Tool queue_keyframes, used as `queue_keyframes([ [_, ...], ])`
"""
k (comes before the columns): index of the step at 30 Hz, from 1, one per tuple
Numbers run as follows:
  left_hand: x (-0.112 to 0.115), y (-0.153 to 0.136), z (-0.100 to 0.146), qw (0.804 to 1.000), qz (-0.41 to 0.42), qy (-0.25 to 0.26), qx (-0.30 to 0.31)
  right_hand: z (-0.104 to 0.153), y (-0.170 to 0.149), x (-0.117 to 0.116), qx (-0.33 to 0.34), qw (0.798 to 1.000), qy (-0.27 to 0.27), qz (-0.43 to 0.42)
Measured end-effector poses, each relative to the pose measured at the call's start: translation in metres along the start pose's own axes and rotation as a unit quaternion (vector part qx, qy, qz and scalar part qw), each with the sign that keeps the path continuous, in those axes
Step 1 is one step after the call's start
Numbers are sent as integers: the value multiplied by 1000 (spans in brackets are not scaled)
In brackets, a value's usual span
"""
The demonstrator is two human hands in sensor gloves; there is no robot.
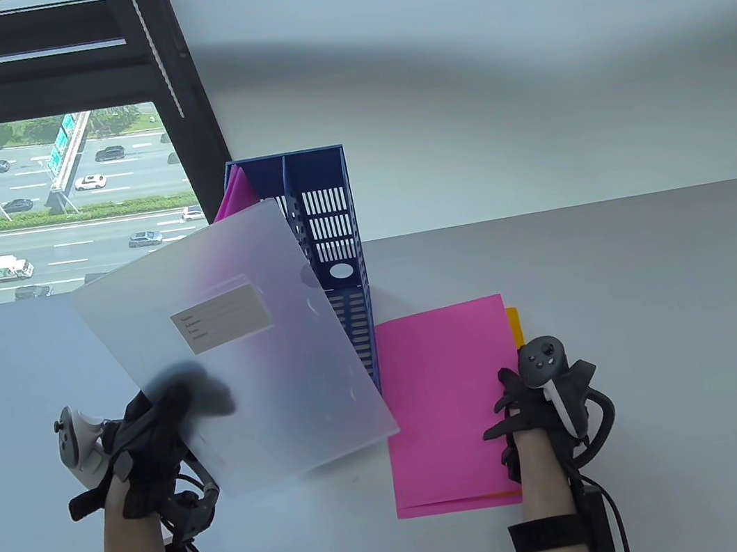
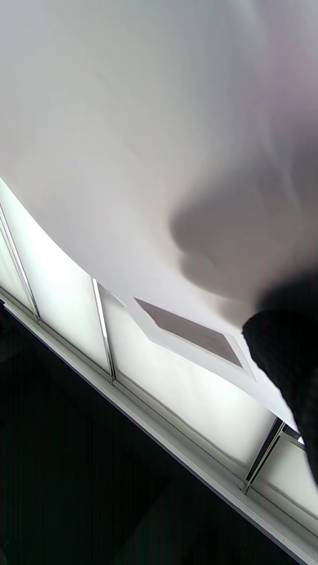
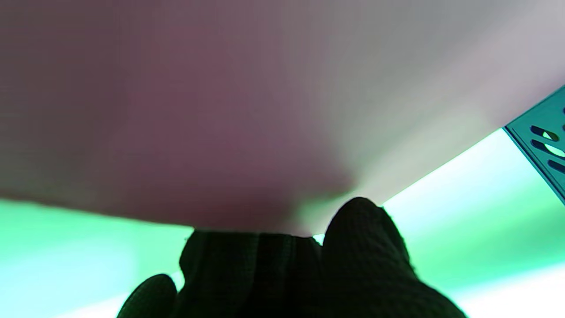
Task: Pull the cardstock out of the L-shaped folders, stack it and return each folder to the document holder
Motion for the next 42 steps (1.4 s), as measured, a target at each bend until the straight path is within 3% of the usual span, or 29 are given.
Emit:
queue_keyframes([
  [5,0,-1,0,1000,-2,-1,-2,-2,-8,6,-26,1000,5,6],
  [12,5,-2,-3,1000,-11,-8,-6,26,19,68,67,989,-51,-125],
  [17,10,-2,-4,1000,-17,-13,-8,72,54,120,202,946,-97,-236],
  [20,13,-3,-6,1000,-22,-17,-10,100,72,138,280,913,-93,-281],
  [25,21,-4,-8,999,-32,-25,-15,126,97,138,351,875,-7,-333],
  [29,29,-5,-10,998,-42,-33,-19,138,116,124,388,851,84,-345],
  [32,34,-6,-12,998,-48,-37,-21,143,126,115,399,838,122,-351],
  [38,40,-2,-13,996,-82,-36,-17,145,129,114,401,841,102,-350],
  [42,46,6,-13,986,-163,-38,-21,143,124,118,391,845,76,-358],
])
Point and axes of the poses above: the tracker on the back of each hand, its own y axis roughly to the thumb side, its own z axis roughly from the fingertips to the wrist, x = y × z, the point moved 5 cm from there along -z, roughly from the wrist to the fingertips, and after that the axes turned 9 degrees about -x, right-handed, at the moved point
